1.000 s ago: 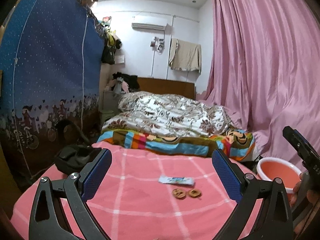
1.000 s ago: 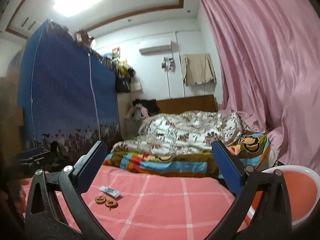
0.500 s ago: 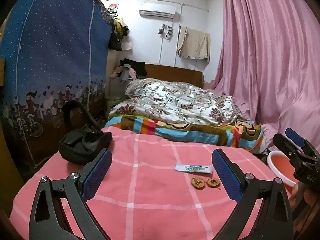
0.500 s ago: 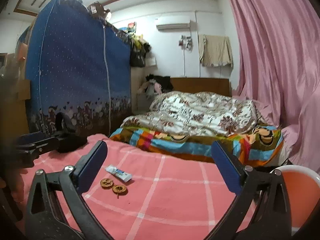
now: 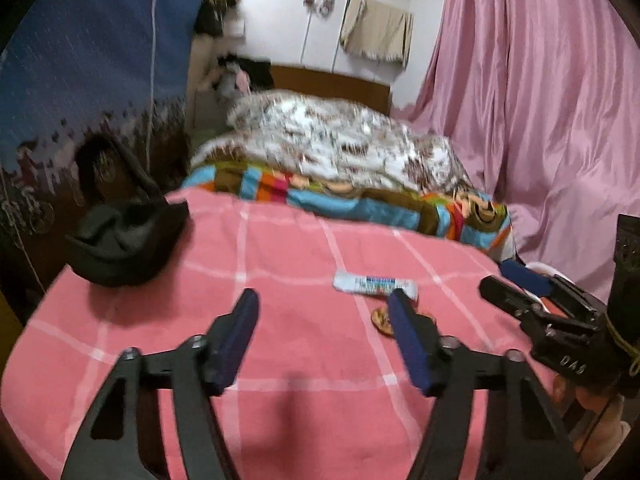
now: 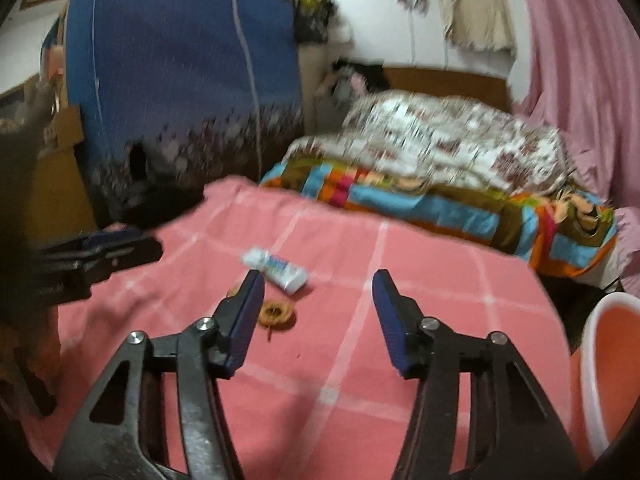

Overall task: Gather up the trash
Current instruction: 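Lower left tool onto one walnut shell while right tool approaches another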

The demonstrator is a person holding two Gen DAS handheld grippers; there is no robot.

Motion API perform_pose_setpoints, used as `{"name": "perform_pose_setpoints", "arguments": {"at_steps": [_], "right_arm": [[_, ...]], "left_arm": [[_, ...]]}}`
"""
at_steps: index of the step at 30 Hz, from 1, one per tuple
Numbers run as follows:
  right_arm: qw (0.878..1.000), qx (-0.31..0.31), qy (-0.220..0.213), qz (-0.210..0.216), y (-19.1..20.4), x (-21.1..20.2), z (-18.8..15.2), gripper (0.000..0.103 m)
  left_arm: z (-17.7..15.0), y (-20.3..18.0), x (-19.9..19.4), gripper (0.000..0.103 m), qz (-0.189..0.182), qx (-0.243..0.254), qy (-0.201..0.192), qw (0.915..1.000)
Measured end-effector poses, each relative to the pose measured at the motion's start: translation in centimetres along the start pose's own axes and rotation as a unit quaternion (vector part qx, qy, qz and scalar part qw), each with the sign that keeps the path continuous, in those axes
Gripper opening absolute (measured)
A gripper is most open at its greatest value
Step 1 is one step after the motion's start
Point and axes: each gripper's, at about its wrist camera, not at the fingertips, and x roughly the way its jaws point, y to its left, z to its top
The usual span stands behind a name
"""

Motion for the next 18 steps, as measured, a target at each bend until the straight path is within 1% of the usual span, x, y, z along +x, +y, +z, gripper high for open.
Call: {"name": "perform_pose_setpoints", "arguments": {"at_steps": [1, 2, 3, 7, 10, 13, 14, 15, 18], "right_arm": [[1.0, -0.005, 0.013, 0.001, 0.2, 0.6, -0.1, 0.059], [1.0, -0.011, 0.024, 0.006, 0.4, 1.0, -0.2, 0.058], [0.999, -0.014, 0.029, 0.008, 0.6, 1.3, -0.3, 0.057], [0.997, -0.027, 0.066, 0.017, 1.2, 3.2, -0.6, 0.054], [0.995, -0.032, 0.09, 0.026, 1.6, 4.2, -0.8, 0.049], [0.995, -0.035, 0.095, 0.028, 1.8, 4.5, -0.8, 0.043], [0.994, -0.035, 0.095, 0.03, 1.8, 4.5, -0.9, 0.037], [0.994, -0.034, 0.096, 0.032, 1.7, 4.4, -0.9, 0.035], [0.995, -0.028, 0.093, 0.033, 1.3, 4.0, -1.0, 0.034]], "left_arm": [[0.0, 0.1, 0.7, 0.05, -0.003, -0.004, 0.016, 0.9999], [0.0, 0.2, 0.9, 0.046, -0.003, -0.006, 0.024, 0.9997], [0.0, 0.3, 1.2, 0.043, -0.005, -0.01, 0.034, 0.9994], [-0.1, 0.7, 2.3, 0.041, -0.009, -0.019, 0.064, 0.9978], [-0.1, 0.7, 2.6, 0.041, -0.011, -0.023, 0.074, 0.9969], [-0.1, 0.8, 2.9, 0.041, -0.016, -0.025, 0.086, 0.9958], [-0.1, 0.7, 3.1, 0.041, -0.019, -0.025, 0.09, 0.9954], [-0.1, 0.7, 3.2, 0.041, -0.021, -0.024, 0.094, 0.9951], [-0.1, 0.4, 3.6, 0.041, -0.029, -0.017, 0.107, 0.9936]]}}
